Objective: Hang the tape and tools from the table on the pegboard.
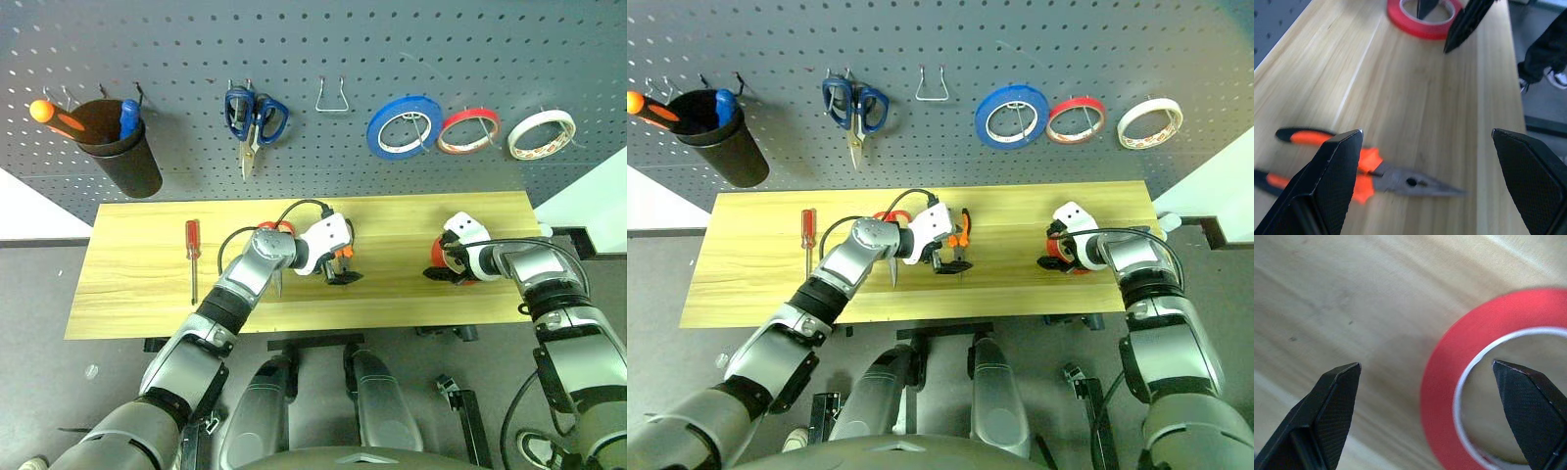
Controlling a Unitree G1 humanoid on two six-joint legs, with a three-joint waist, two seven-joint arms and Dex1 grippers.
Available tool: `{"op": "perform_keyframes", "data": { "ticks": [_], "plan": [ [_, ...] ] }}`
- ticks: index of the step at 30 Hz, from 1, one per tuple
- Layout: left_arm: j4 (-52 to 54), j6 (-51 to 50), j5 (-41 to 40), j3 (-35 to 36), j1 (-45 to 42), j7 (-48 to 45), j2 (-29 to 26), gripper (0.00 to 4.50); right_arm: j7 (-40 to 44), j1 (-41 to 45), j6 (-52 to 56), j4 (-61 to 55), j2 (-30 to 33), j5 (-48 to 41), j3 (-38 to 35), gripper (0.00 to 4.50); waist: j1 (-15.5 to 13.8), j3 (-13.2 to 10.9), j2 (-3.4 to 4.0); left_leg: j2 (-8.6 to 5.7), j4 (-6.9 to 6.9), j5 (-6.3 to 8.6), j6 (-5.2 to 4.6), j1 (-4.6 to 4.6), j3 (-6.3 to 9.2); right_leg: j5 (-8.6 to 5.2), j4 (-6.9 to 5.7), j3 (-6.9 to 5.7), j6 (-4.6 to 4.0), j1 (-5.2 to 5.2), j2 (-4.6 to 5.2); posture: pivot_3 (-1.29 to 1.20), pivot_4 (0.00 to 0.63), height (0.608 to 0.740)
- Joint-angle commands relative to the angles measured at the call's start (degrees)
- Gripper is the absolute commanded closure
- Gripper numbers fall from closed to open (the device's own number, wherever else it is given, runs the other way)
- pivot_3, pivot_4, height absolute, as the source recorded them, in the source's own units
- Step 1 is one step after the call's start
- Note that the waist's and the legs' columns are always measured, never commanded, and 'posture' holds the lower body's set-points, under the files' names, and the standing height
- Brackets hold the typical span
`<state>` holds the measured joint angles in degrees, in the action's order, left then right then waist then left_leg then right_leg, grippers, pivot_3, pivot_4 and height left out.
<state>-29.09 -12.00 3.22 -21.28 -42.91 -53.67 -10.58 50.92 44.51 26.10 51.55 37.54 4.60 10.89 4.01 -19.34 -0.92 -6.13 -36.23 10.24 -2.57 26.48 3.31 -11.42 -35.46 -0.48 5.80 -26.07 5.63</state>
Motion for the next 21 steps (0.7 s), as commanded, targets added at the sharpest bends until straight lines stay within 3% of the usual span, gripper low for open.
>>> {"op": "perform_keyframes", "data": {
  "ticks": [1,5,13,15,21],
  "plan": [
    [2.94,-0.13,-0.18,0.26,0.68,0.25,-0.01,0.08,-2.49,0.77,-0.97,4.52,-0.29,3.01,1.19,0.00,-0.06,0.00,0.00,-0.02,0.00,0.00,0.00,0.00,0.00,0.01,-0.01,0.00,0.02,0.00,0.01,-0.15,0.373,0.731],
    [4.15,-0.72,-0.51,0.31,1.50,0.12,-0.54,0.03,-2.50,1.87,-1.49,6.54,-0.74,3.86,1.41,0.52,-0.06,0.00,0.00,-0.02,-0.04,0.05,0.09,-0.01,0.00,0.04,-0.02,0.01,0.03,0.02,0.01,-0.15,0.370,0.731],
    [5.95,-1.97,-0.78,0.75,2.07,0.19,-1.30,0.03,0.86,0.88,1.77,2.59,-2.13,4.16,2.01,3.22,0.03,0.01,0.00,-0.01,-0.04,0.04,0.14,-0.04,0.00,0.05,-0.11,0.02,0.02,0.00,-0.02,-0.15,0.353,0.731],
    [6.40,-2.22,-0.95,0.94,2.17,0.19,-1.63,0.03,1.57,-0.04,2.94,0.90,-2.34,4.18,2.26,3.72,0.01,0.01,0.00,-0.01,-0.05,0.03,0.16,-0.05,0.00,0.06,-0.15,0.02,0.02,0.00,-0.03,-0.14,0.349,0.731],
    [8.77,-2.47,-1.50,1.77,3.62,-0.28,-3.74,0.03,2.37,-3.13,6.16,-5.55,-1.27,4.10,2.04,3.82,0.03,0.04,-0.01,0.00,-0.06,0.00,0.23,-0.07,0.01,0.06,-0.29,0.03,0.01,-0.07,-0.04,-0.15,0.324,0.731]
  ]
}}
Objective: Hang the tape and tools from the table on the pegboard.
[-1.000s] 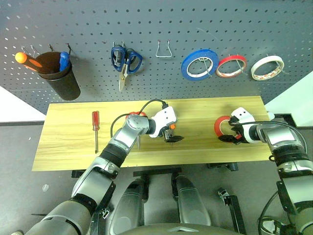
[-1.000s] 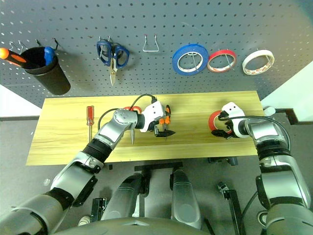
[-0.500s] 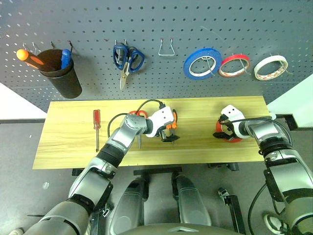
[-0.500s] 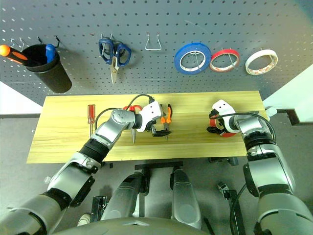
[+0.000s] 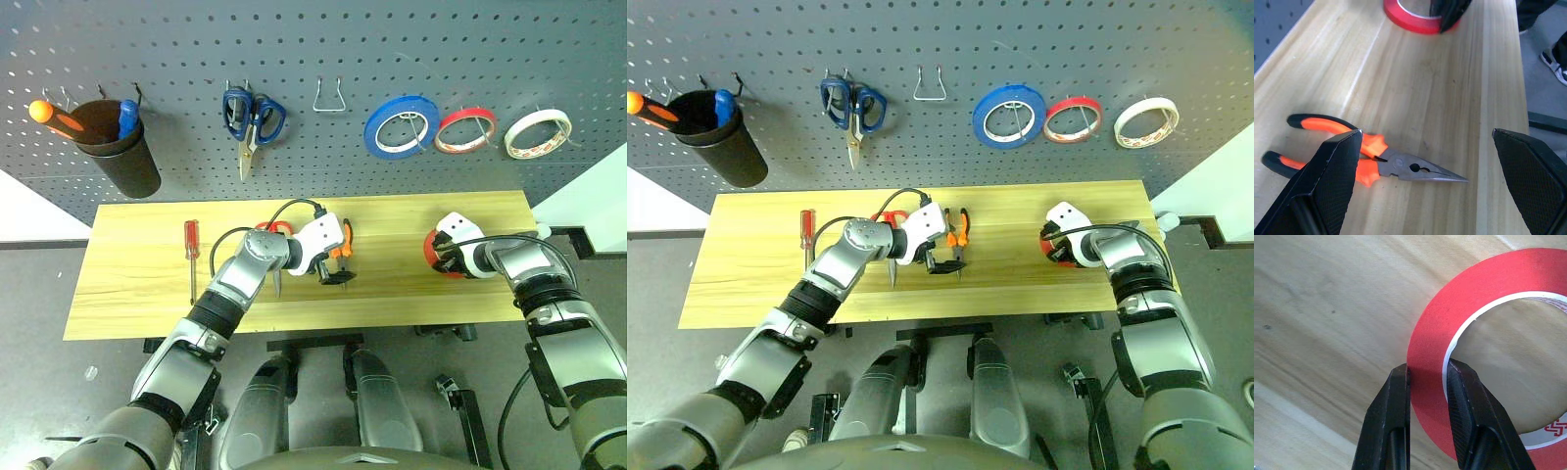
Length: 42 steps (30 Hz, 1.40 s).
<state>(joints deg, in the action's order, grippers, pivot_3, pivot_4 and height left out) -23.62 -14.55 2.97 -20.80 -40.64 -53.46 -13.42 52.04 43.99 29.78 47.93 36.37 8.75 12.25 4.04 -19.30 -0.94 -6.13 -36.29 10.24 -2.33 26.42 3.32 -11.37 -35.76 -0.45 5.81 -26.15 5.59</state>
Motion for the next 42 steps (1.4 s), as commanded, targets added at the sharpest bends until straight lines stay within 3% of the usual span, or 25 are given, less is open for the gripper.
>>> {"op": "perform_keyframes", "data": {
  "ticks": [1,6,12,17,22,30,42],
  "plan": [
    [3.75,0.25,-1.34,1.39,1.71,-0.65,-1.35,0.03,1.50,-2.86,3.27,-3.22,0.40,-0.26,0.37,3.82,-0.03,0.01,0.00,0.00,-0.01,-0.02,0.03,0.00,0.00,0.00,-0.06,0.00,0.00,-0.03,0.00,-0.16,0.311,0.731],
    [9.48,1.30,-4.14,2.75,4.72,-4.40,-5.28,0.03,5.60,-6.08,9.67,-17.09,5.22,-4.44,-3.65,3.82,-0.13,0.08,0.10,-0.02,-0.02,-0.14,0.22,0.03,0.00,0.02,-0.35,0.01,-0.02,-0.23,0.01,-0.18,0.259,0.731],
    [17.20,0.71,-8.05,6.61,9.25,-7.52,-12.03,0.03,12.23,-17.26,18.25,-45.04,12.52,-15.30,-11.59,3.82,-0.01,0.80,0.38,-0.02,-0.05,-0.15,0.26,0.06,-0.02,0.08,-0.33,0.00,-0.02,-0.25,-0.03,-0.22,0.191,0.731],
    [23.25,2.58,-13.73,10.77,12.67,-10.68,-15.06,0.03,10.39,-22.66,18.21,-58.67,13.52,-21.78,-20.70,3.82,0.03,2.43,0.53,-0.01,-0.04,-0.16,0.29,0.01,-0.07,0.16,-0.29,-0.01,-0.01,-0.19,-0.04,-0.24,0.151,0.731],
    [26.25,3.79,-21.34,15.86,14.75,-12.47,-14.86,0.03,6.69,-21.85,21.10,-65.73,12.62,-27.82,-27.48,3.82,0.09,4.50,0.44,0.01,-0.06,-0.16,0.28,0.00,-0.11,0.35,-0.05,0.00,-0.04,-0.04,-0.04,-0.26,0.125,0.731],
    [24.67,2.29,-26.66,20.91,10.17,-12.95,-16.58,0.03,3.57,-18.55,15.84,-66.10,13.84,-30.31,-28.34,3.82,0.72,6.91,0.67,0.09,-0.03,-0.16,0.27,-0.10,-0.12,0.76,0.54,-0.03,-0.10,0.35,-0.14,-0.25,0.088,0.731],
    [23.13,2.21,-27.33,21.56,7.81,-11.76,-17.73,0.03,-3.55,-11.25,3.27,-48.53,7.88,-24.22,-19.09,3.82,2.28,9.08,0.88,0.12,0.25,-0.14,0.23,-0.93,-0.15,0.78,0.81,0.00,-0.02,1.04,-0.17,-0.22,0.073,0.731]
  ]
}}
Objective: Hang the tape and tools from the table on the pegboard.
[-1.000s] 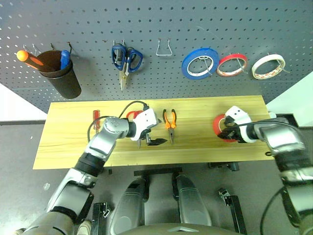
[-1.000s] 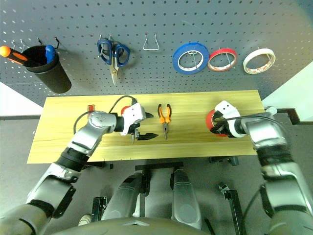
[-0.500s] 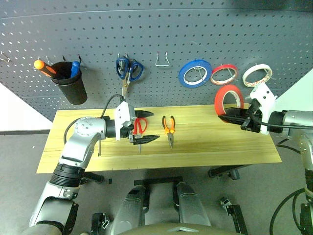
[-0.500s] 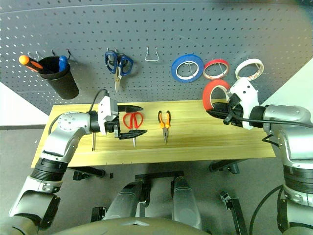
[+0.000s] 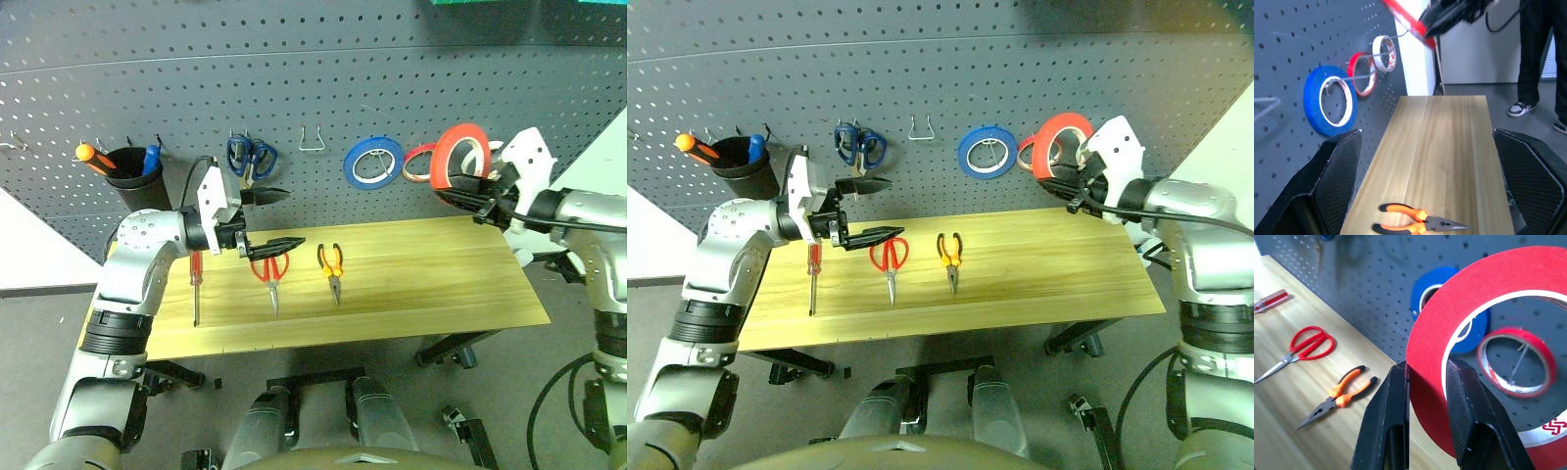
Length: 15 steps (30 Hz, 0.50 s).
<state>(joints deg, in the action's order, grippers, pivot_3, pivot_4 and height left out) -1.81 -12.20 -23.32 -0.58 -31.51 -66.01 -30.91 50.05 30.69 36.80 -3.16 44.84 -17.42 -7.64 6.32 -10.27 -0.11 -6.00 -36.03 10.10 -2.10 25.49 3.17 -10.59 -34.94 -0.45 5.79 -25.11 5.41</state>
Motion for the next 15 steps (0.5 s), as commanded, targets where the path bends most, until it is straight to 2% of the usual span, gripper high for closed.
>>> {"op": "perform_keyframes", "data": {
  "ticks": [1,10,15],
  "plan": [
    [1.32,-0.08,-0.91,1.08,-1.33,1.02,-0.06,0.03,-2.46,3.02,-5.84,5.62,-1.74,3.26,2.07,3.82,-0.01,0.08,0.11,0.00,0.00,0.00,0.00,0.00,0.00,0.00,0.00,0.00,0.00,0.00,0.00,-0.22,0.075,0.731],
    [0.74,0.50,-0.25,0.48,-0.66,2.76,0.96,0.03,-8.77,14.81,-19.80,30.87,-10.12,10.89,7.60,3.82,1.03,0.21,0.23,0.00,-0.08,-0.03,-0.01,-0.11,-0.01,0.01,-0.23,0.17,0.00,-0.04,-0.17,-0.20,0.078,0.731],
    [1.59,0.14,-0.10,0.32,0.27,3.48,0.78,0.03,-9.05,19.09,-25.11,39.95,-13.44,13.01,9.19,3.82,1.08,0.23,0.26,0.06,-0.07,-0.03,0.01,-0.15,0.01,0.02,-0.26,0.24,-0.01,-0.06,-0.36,-0.18,0.081,0.731]
  ]
}}
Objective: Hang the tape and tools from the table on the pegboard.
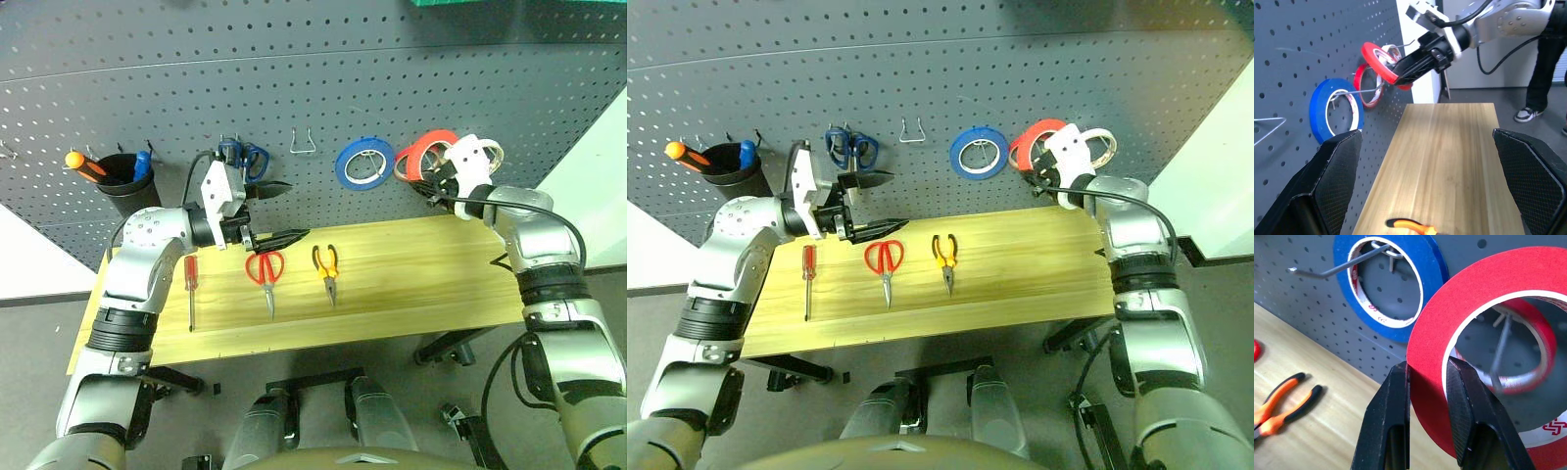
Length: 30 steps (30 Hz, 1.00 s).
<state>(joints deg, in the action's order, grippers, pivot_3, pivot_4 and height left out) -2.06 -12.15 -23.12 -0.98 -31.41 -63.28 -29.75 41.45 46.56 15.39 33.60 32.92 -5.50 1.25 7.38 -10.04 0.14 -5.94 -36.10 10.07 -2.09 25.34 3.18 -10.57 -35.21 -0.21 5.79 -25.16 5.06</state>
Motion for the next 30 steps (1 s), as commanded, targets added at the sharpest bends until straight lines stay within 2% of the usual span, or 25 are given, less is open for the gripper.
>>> {"op": "perform_keyframes", "data": {
  "ticks": [1,4,8,15,18,26,30],
  "plan": [
    [2.03,0.02,-0.24,0.69,0.32,0.91,-0.43,0.03,-0.68,3.87,-4.47,4.74,-2.16,1.47,0.54,3.82,0.02,0.00,0.00,0.00,0.00,0.00,0.00,0.00,0.00,0.00,-0.01,0.01,0.00,0.00,-0.01,-0.18,0.081,0.731],
    [2.71,-0.30,-0.23,0.60,0.82,1.38,-0.61,0.03,-1.37,5.32,-5.97,8.64,-3.59,2.81,1.23,3.82,-0.02,0.01,0.01,0.00,-0.02,0.00,0.01,-0.01,0.00,0.01,-0.04,0.02,-0.01,0.00,-0.02,-0.17,0.085,0.731],
    [3.53,-0.79,-0.23,0.56,1.46,2.11,-0.91,0.03,-1.84,6.37,-7.47,11.50,-4.73,3.54,1.09,2.55,-0.02,0.04,0.01,0.00,0.00,0.00,0.01,-0.04,0.00,0.01,-0.06,0.04,-0.01,0.00,-0.04,-0.16,0.086,0.731],
    [5.06,-1.63,-0.37,0.50,2.81,3.09,-1.08,0.03,-2.62,4.86,-8.20,8.20,-3.56,3.97,0.19,0.26,-0.16,0.06,0.04,-0.01,-0.01,-0.01,0.02,-0.04,0.00,0.01,-0.11,0.06,-0.01,-0.03,-0.04,-0.16,0.085,0.731],
    [5.01,-1.68,-0.40,0.54,3.05,3.11,-1.08,0.03,1.25,1.95,-5.21,1.61,-1.07,2.18,-0.41,0.26,-0.27,0.08,0.07,-0.01,-0.01,-0.01,0.02,-0.04,0.00,0.01,-0.13,0.06,-0.01,-0.04,-0.04,-0.16,0.084,0.731],
    [4.41,-1.01,-0.06,0.67,4.77,2.76,-1.55,0.03,14.24,-10.54,11.54,-19.93,8.38,-7.10,-3.17,0.26,-0.44,0.29,0.23,-0.01,-0.03,0.00,0.01,-0.05,0.00,0.00,-0.14,0.06,0.00,-0.02,-0.02,-0.16,0.086,0.731],
    [5.29,-1.56,-0.45,1.09,6.94,2.39,-2.52,0.03,18.25,-13.96,20.80,-27.44,12.42,-11.51,-3.60,0.26,-0.30,0.34,0.32,0.00,-0.03,0.00,0.00,-0.05,0.00,-0.01,-0.14,0.07,-0.01,-0.03,0.03,-0.17,0.090,0.731]
  ]
}}
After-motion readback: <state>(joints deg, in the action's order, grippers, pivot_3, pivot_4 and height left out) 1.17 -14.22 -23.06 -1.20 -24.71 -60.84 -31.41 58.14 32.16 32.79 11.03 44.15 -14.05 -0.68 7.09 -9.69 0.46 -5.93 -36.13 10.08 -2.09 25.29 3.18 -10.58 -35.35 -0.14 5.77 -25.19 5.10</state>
